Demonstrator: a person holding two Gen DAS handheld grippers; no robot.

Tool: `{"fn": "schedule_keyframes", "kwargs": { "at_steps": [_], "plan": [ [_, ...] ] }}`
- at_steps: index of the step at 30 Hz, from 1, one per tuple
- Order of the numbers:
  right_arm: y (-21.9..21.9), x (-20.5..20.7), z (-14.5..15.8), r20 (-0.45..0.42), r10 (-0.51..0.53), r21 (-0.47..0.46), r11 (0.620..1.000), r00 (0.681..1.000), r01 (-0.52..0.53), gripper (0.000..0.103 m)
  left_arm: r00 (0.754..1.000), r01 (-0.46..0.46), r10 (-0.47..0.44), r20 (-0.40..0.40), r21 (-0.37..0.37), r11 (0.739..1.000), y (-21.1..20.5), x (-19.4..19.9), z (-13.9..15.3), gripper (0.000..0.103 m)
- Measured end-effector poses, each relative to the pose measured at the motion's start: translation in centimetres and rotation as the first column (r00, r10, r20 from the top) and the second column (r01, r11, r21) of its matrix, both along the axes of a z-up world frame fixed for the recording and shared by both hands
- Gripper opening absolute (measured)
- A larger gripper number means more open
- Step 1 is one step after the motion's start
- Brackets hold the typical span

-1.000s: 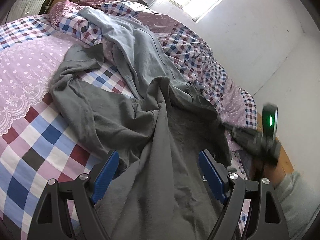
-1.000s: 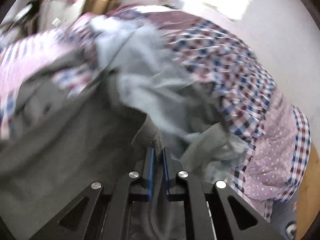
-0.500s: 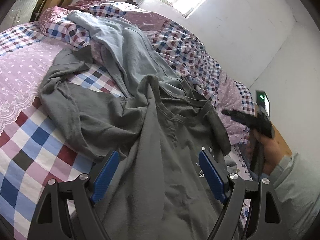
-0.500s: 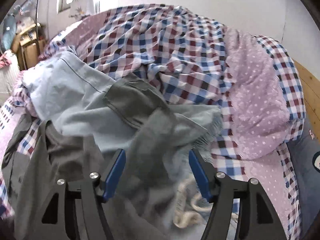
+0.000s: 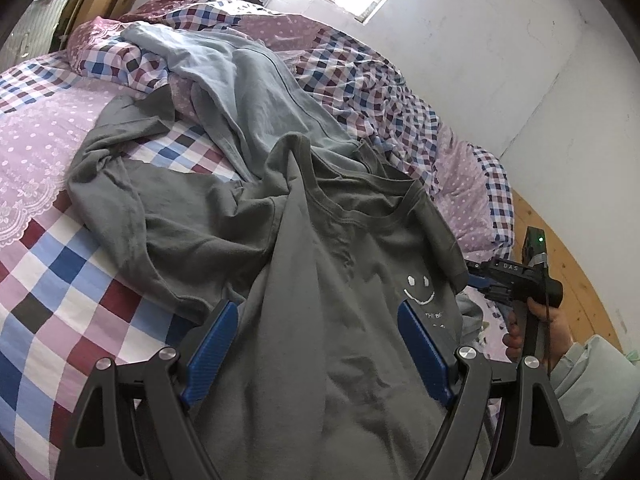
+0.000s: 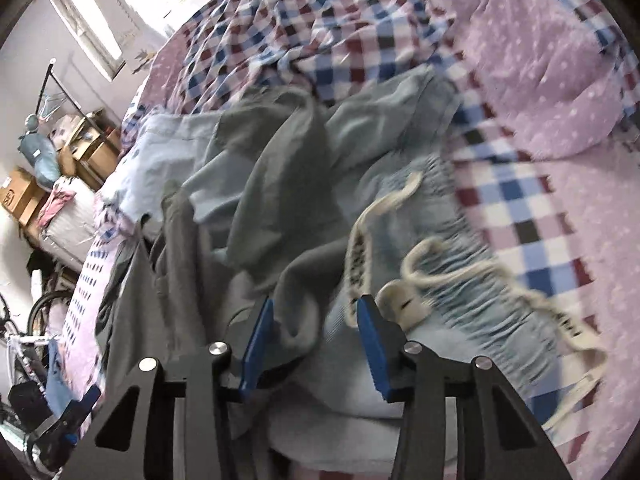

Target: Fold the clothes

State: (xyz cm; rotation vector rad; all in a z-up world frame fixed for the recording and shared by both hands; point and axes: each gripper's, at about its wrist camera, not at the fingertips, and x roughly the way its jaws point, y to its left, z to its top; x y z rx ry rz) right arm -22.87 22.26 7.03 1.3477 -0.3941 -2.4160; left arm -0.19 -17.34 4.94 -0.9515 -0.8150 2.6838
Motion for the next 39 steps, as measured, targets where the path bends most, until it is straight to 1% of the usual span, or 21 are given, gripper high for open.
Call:
{"fn": "schedule_keyframes", "kwargs": {
  "at_steps": [1,2,3,4,7,11,13,15,17,19,21,22,24,25,26,27,28,31,34,36,39],
  "plan": [
    [-0.3,0.1,-0.2,0.010,0.013,-0.014,1.000,1.000,-0.013,0.039,1.000,0.003,-0.003,0.002,-0.003,1.000,0.1,0.0,0.0,0.085],
    [-0.5,0.3,-0.3,0.012,0.019,-0.018,1.000,1.000,-0.019,0.009,1.000,0.004,-0.004,0.003,-0.005,1.000,0.2,0.0,0.0,0.085],
    [-0.8,0.6,-0.1,-0.002,0.016,0.000,1.000,1.000,-0.016,0.003,1.000,0.006,-0.006,0.003,-0.008,1.000,0.2,0.0,0.0,0.085],
    [-1.1,1.0,0.2,-0.019,0.012,0.022,1.000,1.000,-0.011,0.002,1.000,0.008,-0.008,0.004,-0.011,1.000,0.3,0.0,-0.1,0.085],
    [-0.8,2.3,2.5,-0.115,-0.048,0.018,0.999,0.992,0.051,0.002,1.000,0.009,-0.009,0.003,-0.009,1.000,0.2,0.0,-0.1,0.085],
    [-0.5,5.4,7.6,-0.280,-0.160,-0.013,0.987,0.946,0.163,0.001,1.000,0.004,-0.004,0.003,0.013,1.000,-0.3,0.0,-0.2,0.085],
    [-1.3,6.7,10.0,-0.349,-0.165,0.013,0.983,0.922,0.181,0.001,1.000,0.001,-0.001,0.003,0.024,1.000,-0.5,0.0,-0.1,0.085],
    [-2.8,7.3,11.8,-0.376,-0.152,0.070,0.979,0.914,0.192,0.001,1.000,0.002,-0.002,0.004,0.036,0.999,-0.7,0.0,-0.2,0.085],
    [-4.8,6.4,10.9,-0.306,-0.058,0.173,0.978,0.950,0.115,0.001,1.000,0.006,-0.006,0.004,0.045,0.999,-0.7,0.0,-0.1,0.085],
    [-6.8,5.5,9.8,-0.214,0.041,0.269,0.963,0.976,0.018,0.002,1.000,0.011,-0.012,0.001,0.052,0.999,-0.7,0.0,0.0,0.085],
    [-8.5,5.5,7.4,-0.115,0.144,0.341,0.935,0.983,-0.097,0.001,1.000,0.014,-0.014,-0.001,0.057,0.998,-0.7,0.0,0.1,0.085],
    [-8.8,5.9,6.7,-0.115,0.152,0.373,0.922,0.982,-0.099,0.001,1.000,0.015,-0.015,-0.002,0.059,0.998,-0.7,0.0,0.1,0.085],
    [-7.7,6.2,6.3,-0.153,0.098,0.364,0.931,0.983,-0.036,0.004,1.000,0.018,-0.018,-0.004,0.064,0.998,-0.7,0.0,0.2,0.085],
    [-6.9,6.1,6.2,-0.169,0.062,0.342,0.940,0.984,0.000,0.017,1.000,0.020,-0.019,-0.005,0.067,0.998,-0.6,0.1,0.2,0.085],
    [-5.9,5.7,6.1,-0.172,0.017,0.321,0.946,0.985,0.039,0.042,1.000,0.021,-0.020,-0.007,0.069,0.997,-0.6,0.1,0.3,0.085],
    [-4.9,5.2,6.0,-0.170,-0.029,0.302,0.950,0.985,0.080,0.052,1.000,0.022,-0.022,-0.008,0.071,0.997,-0.6,0.1,0.3,0.085],
    [-3.7,4.6,5.6,-0.157,-0.075,0.290,0.950,0.985,0.119,0.057,1.000,0.024,-0.023,-0.009,0.074,0.997,-0.6,0.1,0.4,0.085],
    [-0.5,2.8,4.4,-0.103,-0.180,0.268,0.942,0.978,0.201,0.057,1.000,0.028,-0.027,-0.010,0.079,0.997,-0.5,0.1,0.4,0.085],
    [2.2,1.2,3.0,-0.053,-0.232,0.246,0.940,0.971,0.238,0.057,0.999,0.033,-0.032,-0.009,0.075,0.997,-0.4,0.1,0.3,0.085],
    [3.7,-0.1,1.9,-0.022,-0.244,0.222,0.944,0.969,0.243,0.057,0.999,0.036,-0.035,-0.012,0.072,0.997,-0.3,0.2,0.3,0.085],
    [4.8,-1.3,0.7,0.001,-0.238,0.146,0.961,0.971,0.236,0.057,0.999,0.048,-0.047,-0.019,0.082,0.995,-0.1,0.1,0.3,0.085]
  ]
}}
